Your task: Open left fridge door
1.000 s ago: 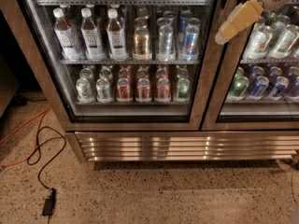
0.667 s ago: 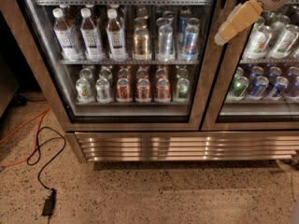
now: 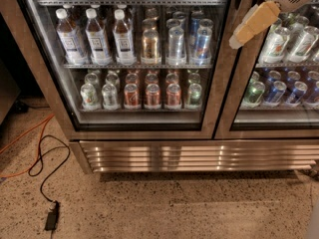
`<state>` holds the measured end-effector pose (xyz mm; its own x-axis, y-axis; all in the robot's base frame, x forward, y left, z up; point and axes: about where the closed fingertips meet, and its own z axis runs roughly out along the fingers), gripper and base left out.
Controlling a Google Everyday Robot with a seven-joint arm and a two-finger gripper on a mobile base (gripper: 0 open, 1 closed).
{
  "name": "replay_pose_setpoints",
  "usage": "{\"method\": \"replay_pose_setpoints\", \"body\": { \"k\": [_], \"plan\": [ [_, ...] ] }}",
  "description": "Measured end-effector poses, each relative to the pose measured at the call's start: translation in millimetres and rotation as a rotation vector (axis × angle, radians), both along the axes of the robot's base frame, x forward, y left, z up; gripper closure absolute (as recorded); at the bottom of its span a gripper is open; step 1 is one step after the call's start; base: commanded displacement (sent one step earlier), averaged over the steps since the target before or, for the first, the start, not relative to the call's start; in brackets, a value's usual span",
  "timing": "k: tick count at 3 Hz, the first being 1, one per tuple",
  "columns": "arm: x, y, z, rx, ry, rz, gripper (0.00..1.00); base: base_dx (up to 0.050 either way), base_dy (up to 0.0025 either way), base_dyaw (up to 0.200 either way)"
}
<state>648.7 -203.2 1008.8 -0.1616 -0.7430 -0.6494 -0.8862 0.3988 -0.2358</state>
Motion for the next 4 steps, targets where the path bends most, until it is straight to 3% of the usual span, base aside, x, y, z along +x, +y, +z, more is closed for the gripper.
{"method": "replay_pose_setpoints", "body": {
  "k": [1, 2, 3, 4],
  "plan": [
    [-0.1, -2.9, 0.0, 0.001, 0.000, 0.000, 0.00, 0.000, 0.00000, 0.000],
    [4.9, -8.6, -2.5, 0.060, -0.001, -0.021, 0.00, 0.000, 0.00000, 0.000],
    [3.8, -9.8, -2.5, 0.062, -0.001, -0.022, 0.00, 0.000, 0.00000, 0.000],
    [4.5, -2.3, -4.8, 0.114, 0.005, -0.010, 0.00, 0.000, 0.00000, 0.000]
  ]
}}
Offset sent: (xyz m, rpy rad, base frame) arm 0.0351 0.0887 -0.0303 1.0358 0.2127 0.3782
